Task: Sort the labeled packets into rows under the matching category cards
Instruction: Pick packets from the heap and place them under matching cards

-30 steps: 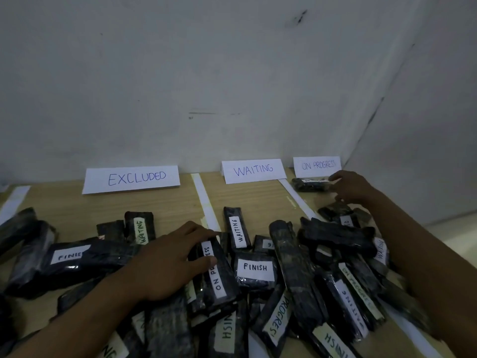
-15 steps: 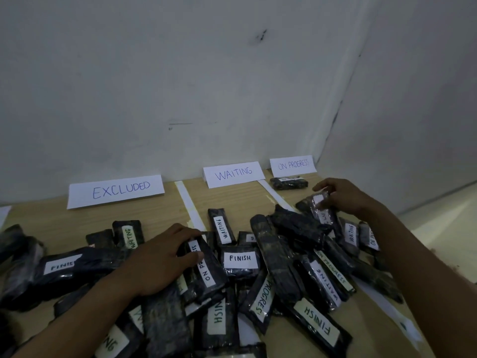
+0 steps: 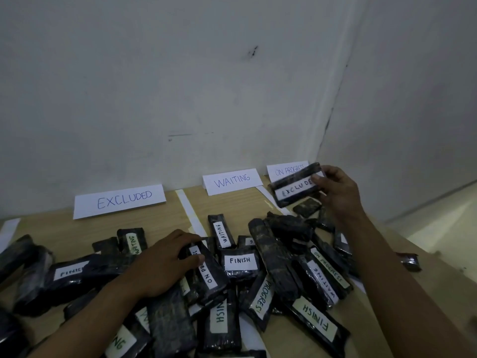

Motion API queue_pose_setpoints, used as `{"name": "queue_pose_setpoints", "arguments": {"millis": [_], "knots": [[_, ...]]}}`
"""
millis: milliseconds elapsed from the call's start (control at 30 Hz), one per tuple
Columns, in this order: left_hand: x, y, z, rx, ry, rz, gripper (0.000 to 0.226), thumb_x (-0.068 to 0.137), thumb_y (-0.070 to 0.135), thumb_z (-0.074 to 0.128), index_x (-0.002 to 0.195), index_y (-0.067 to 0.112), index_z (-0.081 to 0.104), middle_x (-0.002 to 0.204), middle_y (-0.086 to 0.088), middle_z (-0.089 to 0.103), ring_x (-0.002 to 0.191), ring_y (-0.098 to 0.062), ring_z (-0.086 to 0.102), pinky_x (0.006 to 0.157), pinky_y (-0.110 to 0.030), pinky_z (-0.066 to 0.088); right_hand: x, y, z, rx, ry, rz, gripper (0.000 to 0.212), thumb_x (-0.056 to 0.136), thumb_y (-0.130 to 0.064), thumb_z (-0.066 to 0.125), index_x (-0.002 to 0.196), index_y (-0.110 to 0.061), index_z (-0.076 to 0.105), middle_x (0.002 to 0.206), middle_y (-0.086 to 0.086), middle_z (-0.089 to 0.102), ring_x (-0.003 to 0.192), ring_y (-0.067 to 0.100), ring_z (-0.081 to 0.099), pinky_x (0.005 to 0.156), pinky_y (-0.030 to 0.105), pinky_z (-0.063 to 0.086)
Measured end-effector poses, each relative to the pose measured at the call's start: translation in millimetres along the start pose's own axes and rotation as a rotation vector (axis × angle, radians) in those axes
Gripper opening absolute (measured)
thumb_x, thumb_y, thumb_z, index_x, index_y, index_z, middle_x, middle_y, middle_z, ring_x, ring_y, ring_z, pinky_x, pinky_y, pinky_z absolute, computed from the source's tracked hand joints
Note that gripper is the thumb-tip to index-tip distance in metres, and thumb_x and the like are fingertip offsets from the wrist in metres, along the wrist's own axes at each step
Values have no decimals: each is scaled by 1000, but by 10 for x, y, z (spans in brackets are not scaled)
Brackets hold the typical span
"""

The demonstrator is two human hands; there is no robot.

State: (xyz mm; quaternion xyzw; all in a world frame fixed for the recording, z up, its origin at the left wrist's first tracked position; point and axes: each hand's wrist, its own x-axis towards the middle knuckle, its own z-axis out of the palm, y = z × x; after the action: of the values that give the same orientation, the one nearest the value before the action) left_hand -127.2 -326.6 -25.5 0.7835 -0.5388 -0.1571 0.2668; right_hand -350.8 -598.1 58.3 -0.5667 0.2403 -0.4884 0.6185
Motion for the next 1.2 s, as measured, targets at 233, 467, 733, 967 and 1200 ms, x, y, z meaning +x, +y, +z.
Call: {"name": "queue_pose_setpoints", "arguments": {"millis": [233,467,733,967,1200], "knots": [[-55,89,-38,-110,95,-3,42,86,54,57,124,38,53,116,18,56,107,-1,52,93,-29,44,-384,148,432,109,-106,131,23,80,2,65,80,-14,49,85,12,63,65,21,66,50,28,56],[-79,181,-132,-438,260,50,66,70,63,65,130,46,45,112,19,64,109,5,56,93,-25,42,-686,287,755,156,-245,244,33,71,9,65,89,-12,46,93,13,64,74,32,69,52,37,58],[-20,369,-325,-934,434,-12,35,91,3,58,124,14,54,90,-9,73,74,-29,69,61,-32,54,-876,470,1052,-68,-323,185,28,81,-1,70,102,-12,54,94,10,65,84,28,70,74,46,59],[290,-206,-753,-785,597,-366,9,92,3,57,96,11,54,98,-18,69,70,-27,69,69,-40,57,-947,663,1079,-804,-544,-80,42,85,-30,69,124,-31,53,114,-12,61,106,8,58,87,24,47],[606,-663,-792,-542,491,-490,60,90,6,60,143,22,37,122,-15,63,100,-29,65,91,-42,52,-1030,707,1136,-1120,-758,-173,35,94,-37,51,129,-35,50,119,-7,57,106,12,51,86,32,47]]}}
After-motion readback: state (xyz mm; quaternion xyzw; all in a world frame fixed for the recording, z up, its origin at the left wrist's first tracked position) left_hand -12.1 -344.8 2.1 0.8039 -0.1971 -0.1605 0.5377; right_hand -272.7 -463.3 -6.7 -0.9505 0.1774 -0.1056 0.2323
